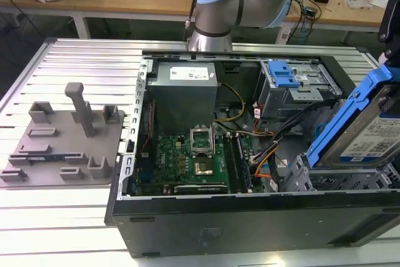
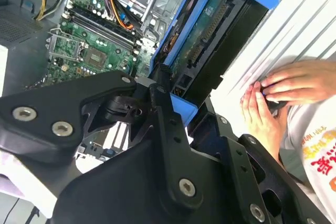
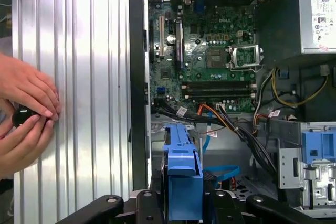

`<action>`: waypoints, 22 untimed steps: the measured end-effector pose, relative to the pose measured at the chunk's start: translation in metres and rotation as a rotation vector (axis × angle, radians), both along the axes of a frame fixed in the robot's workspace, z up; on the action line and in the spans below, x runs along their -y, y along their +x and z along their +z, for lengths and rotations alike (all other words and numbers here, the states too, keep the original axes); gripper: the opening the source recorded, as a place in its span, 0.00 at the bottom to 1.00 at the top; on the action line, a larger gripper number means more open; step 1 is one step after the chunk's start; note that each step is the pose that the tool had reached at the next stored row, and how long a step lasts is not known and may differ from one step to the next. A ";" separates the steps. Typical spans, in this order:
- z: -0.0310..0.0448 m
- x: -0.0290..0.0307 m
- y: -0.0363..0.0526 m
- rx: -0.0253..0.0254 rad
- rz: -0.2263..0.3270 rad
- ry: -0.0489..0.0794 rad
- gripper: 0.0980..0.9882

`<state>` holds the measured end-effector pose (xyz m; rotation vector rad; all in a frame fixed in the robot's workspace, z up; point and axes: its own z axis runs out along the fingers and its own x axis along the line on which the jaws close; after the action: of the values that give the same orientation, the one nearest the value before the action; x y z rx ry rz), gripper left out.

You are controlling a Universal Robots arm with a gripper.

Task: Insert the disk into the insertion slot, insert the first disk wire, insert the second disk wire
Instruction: 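Insert the disk into the insertion slot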

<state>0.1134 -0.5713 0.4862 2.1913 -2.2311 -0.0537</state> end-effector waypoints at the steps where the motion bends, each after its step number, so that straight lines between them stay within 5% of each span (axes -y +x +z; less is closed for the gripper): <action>1: 0.0000 0.0002 -0.0003 0.0032 0.000 0.006 0.30; 3: 0.0000 0.0005 -0.0007 0.0098 0.000 0.015 0.30; 4: 0.0000 0.0012 -0.0008 0.0222 0.000 0.021 0.30; 7: -0.0001 0.0016 -0.0008 0.0374 0.000 0.023 0.30; 18: -0.0003 0.0015 -0.0010 0.0406 0.000 0.027 0.30; 22: -0.0005 -0.0031 -0.0009 0.0406 0.000 0.027 0.30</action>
<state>0.1124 -0.5682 0.4857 2.2262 -2.2638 -0.0395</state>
